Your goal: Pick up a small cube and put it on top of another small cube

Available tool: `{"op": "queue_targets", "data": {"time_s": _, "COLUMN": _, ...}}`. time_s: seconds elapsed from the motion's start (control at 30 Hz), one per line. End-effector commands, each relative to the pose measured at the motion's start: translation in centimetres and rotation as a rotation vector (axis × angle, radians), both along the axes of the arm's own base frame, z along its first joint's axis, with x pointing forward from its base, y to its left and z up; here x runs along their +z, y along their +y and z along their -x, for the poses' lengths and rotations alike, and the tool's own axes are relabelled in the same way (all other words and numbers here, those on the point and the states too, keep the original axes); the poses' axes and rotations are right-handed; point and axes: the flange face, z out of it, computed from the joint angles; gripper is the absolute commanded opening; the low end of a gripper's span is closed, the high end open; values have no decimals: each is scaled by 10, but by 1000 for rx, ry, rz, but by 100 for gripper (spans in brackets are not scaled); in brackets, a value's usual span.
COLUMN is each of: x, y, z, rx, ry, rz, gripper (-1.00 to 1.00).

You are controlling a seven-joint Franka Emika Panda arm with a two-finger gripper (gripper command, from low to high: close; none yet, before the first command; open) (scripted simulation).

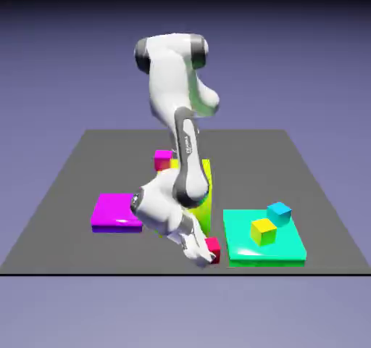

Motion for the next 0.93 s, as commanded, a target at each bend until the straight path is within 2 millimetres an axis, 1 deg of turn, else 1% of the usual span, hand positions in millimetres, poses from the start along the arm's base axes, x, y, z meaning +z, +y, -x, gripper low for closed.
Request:
{"op": "queue_targets", "data": {"time_s": 0.0, "x": 3, "y": 6, "z": -3, "rx": 77, "ry": -21, "rz": 5, "gripper": -100}}
{"op": "queue_targets", "data": {"time_s": 0.13, "x": 28, "y": 76, "z": -19, "rx": 453, "ry": -71, "rz": -5, "gripper": -100}}
{"op": "queue_targets", "data": {"time_s": 0.3, "x": 61, "y": 159, "z": -21, "rx": 906, "ry": -98, "rz": 3, "gripper": -100}}
{"op": "queue_targets", "data": {"time_s": 0.33, "x": 68, "y": 179, "z": -18, "rx": 979, "ry": -92, "rz": 4, "gripper": -100}}
{"op": "queue_targets", "data": {"time_s": 0.43, "x": 87, "y": 239, "z": -2, "rx": 1113, "ry": -49, "rz": 3, "gripper": -100}}
{"op": "queue_targets", "data": {"time_s": 0.53, "x": 106, "y": 296, "z": 21, "rx": 1245, "ry": -4, "rz": 11, "gripper": -100}}
{"op": "queue_targets", "data": {"time_s": 0.57, "x": 111, "y": 314, "z": 31, "rx": 1250, "ry": 17, "rz": 8, "gripper": -100}}
{"op": "queue_targets", "data": {"time_s": 0.63, "x": 112, "y": 317, "z": 33, "rx": 1245, "ry": 23, "rz": 6, "gripper": -100}}
{"op": "queue_targets", "data": {"time_s": 0.73, "x": 68, "y": 321, "z": 60, "rx": 1244, "ry": 23, "rz": 5, "gripper": -100}}
{"op": "queue_targets", "data": {"time_s": 0.77, "x": 56, "y": 322, "z": 68, "rx": 1245, "ry": 23, "rz": 6, "gripper": -100}}
{"op": "queue_targets", "data": {"time_s": 0.8, "x": 56, "y": 322, "z": 68, "rx": 1245, "ry": 23, "rz": 6, "gripper": 100}}
{"op": "queue_targets", "data": {"time_s": 0.83, "x": 56, "y": 322, "z": 68, "rx": 1245, "ry": 23, "rz": 6, "gripper": 100}}
{"op": "queue_targets", "data": {"time_s": 0.9, "x": 85, "y": 320, "z": 49, "rx": 1244, "ry": 22, "rz": 5, "gripper": 100}}
